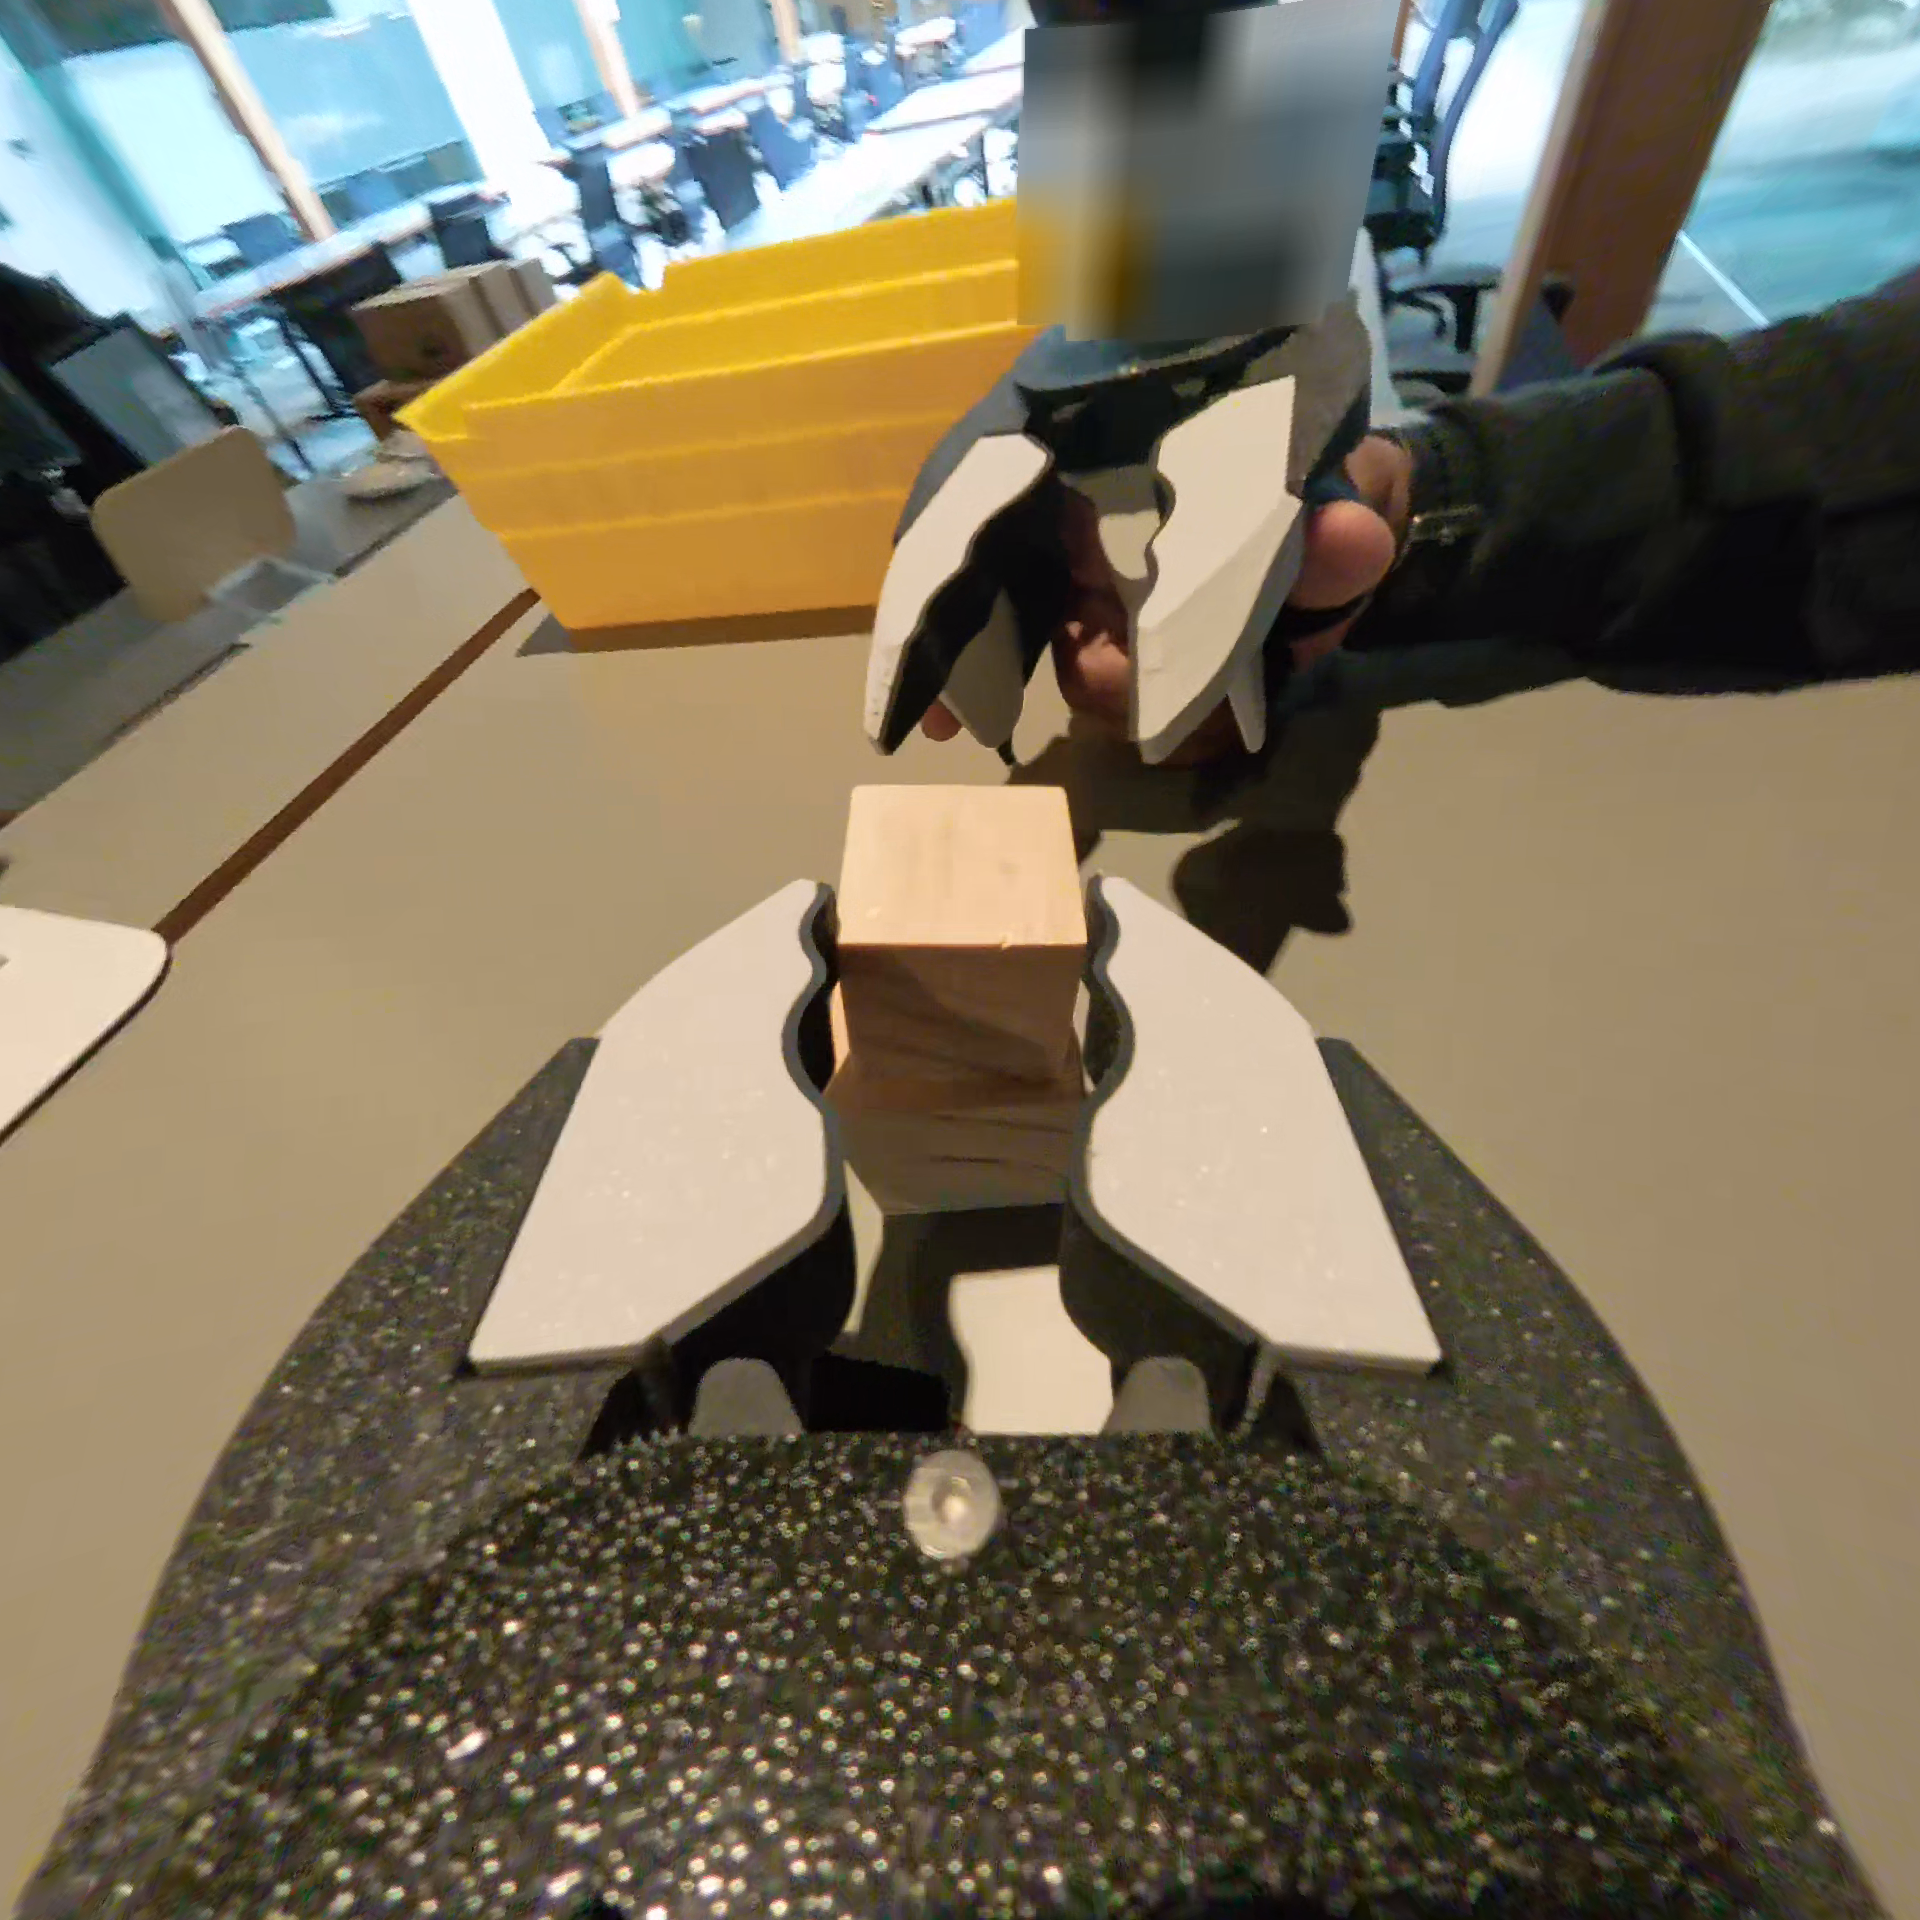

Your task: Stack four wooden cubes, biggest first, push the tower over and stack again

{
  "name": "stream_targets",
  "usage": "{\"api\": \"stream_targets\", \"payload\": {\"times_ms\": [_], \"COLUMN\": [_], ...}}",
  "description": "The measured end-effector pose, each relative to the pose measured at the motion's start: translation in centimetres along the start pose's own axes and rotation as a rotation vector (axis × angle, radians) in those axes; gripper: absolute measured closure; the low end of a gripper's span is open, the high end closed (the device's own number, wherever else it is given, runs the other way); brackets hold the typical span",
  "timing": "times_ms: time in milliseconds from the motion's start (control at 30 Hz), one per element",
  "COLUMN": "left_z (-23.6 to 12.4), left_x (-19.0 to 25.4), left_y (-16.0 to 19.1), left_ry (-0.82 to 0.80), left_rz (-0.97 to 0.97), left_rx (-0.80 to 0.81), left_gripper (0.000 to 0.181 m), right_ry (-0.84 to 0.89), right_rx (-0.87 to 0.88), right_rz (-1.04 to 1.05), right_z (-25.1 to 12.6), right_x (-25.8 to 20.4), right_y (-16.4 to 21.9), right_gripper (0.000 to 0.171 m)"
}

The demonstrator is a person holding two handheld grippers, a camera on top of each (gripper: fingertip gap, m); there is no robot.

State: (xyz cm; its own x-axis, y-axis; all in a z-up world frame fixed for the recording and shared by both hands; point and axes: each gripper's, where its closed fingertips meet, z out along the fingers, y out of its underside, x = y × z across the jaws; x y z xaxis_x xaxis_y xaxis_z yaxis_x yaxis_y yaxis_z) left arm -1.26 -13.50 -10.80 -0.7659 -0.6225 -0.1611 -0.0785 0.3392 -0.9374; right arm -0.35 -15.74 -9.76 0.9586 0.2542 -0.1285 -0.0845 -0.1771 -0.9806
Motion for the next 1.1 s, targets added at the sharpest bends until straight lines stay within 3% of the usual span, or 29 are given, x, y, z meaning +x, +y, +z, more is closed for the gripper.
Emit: {"api": "stream_targets", "payload": {"times_ms": [200,400,1100], "left_z": [0.1,0.2,0.3], "left_x": [-0.5,-0.7,-0.2], "left_y": [-0.4,0.6,0.5], "left_ry": [0.103,0.055,0.018], "left_rz": [0.018,-0.078,-0.125], "left_rx": [-0.083,-0.045,-0.127], "left_gripper": [0.137,0.137,0.137], "right_ry": [-0.001,0.004,0.017], "right_rx": [0.010,0.020,-0.027], "right_rz": [0.017,0.039,0.065], "right_z": [-0.1,-0.2,0.3], "right_x": [0.2,0.4,0.9], "right_y": [-0.1,-0.2,0.4], "right_gripper": [0.117,0.118,0.118]}}
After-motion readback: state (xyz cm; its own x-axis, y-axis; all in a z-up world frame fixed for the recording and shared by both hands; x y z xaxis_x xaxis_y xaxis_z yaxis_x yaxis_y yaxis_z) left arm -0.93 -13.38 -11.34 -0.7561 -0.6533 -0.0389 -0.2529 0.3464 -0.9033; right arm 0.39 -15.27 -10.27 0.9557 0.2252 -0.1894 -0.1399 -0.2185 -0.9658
